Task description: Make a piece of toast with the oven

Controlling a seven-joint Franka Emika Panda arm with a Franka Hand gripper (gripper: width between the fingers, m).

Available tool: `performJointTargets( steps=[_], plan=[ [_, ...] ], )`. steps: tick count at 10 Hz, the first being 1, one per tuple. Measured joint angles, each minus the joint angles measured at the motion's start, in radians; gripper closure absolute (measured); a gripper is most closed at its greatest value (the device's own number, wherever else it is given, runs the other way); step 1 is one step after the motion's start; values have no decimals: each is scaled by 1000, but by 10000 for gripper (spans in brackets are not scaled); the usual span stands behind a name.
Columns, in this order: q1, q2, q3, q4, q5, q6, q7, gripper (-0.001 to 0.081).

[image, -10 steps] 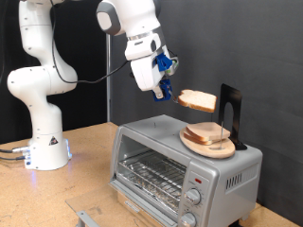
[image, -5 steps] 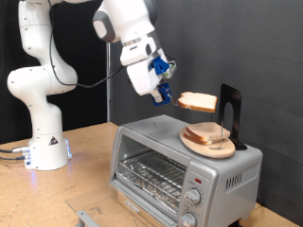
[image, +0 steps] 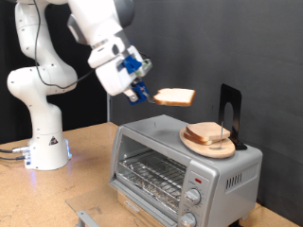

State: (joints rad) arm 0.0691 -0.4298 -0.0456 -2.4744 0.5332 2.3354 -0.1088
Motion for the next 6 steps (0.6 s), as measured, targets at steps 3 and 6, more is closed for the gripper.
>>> performJointTargets(
  steps=[3, 6],
  plan=[
    [-43, -89, -47, -73, -27, -41, -26, 394],
    [-66, -141, -75, -114, -44, -65, -48, 394]
  ],
)
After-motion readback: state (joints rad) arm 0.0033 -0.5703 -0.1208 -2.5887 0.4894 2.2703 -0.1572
